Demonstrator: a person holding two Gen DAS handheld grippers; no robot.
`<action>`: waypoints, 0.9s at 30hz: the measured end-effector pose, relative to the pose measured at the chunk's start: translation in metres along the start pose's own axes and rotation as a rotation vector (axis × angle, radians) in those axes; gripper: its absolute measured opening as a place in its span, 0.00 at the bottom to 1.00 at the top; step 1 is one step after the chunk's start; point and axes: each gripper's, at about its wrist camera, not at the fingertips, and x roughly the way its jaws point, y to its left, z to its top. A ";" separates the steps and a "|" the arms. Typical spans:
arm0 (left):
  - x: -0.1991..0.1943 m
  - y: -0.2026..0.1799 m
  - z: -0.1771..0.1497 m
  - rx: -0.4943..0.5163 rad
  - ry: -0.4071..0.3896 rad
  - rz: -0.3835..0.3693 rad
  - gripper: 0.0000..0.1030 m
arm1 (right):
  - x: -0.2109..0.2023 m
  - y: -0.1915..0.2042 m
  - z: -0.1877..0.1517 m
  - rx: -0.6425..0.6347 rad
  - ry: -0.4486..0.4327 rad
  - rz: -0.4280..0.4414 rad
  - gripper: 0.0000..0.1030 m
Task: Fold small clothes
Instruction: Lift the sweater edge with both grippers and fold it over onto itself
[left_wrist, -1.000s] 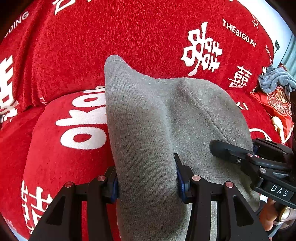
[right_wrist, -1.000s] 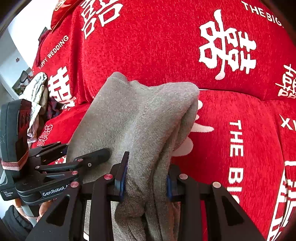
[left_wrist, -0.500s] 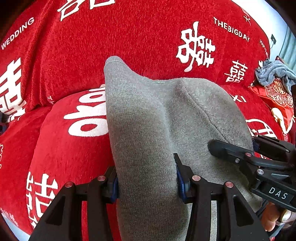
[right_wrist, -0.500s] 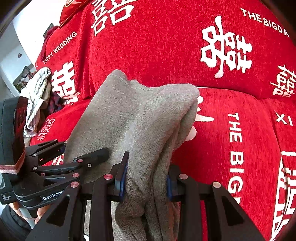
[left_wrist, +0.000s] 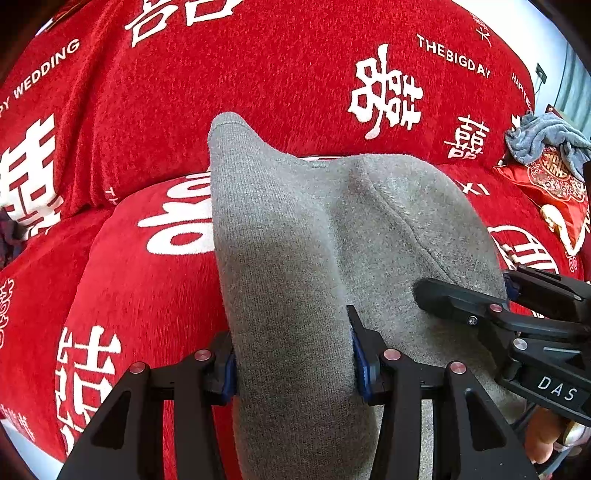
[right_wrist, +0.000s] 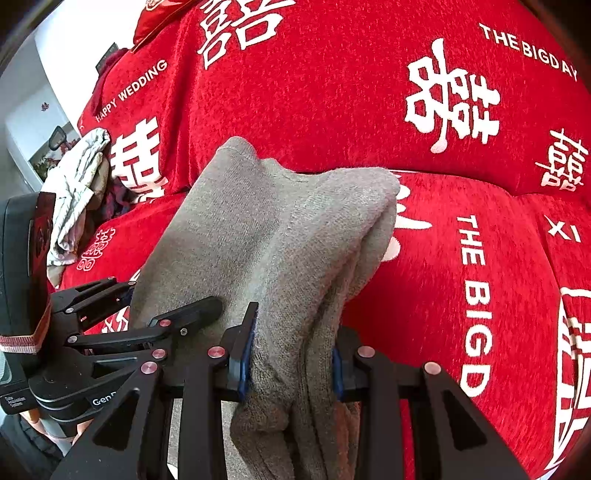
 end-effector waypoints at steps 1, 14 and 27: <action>0.000 0.000 -0.003 0.003 -0.002 0.004 0.48 | 0.000 0.001 -0.002 -0.001 0.000 -0.001 0.34; 0.004 0.000 -0.027 0.013 -0.003 0.014 0.48 | 0.005 0.011 -0.026 -0.027 0.000 -0.016 0.34; 0.010 0.005 -0.044 0.020 -0.003 0.007 0.48 | 0.012 0.011 -0.042 -0.018 0.000 -0.006 0.34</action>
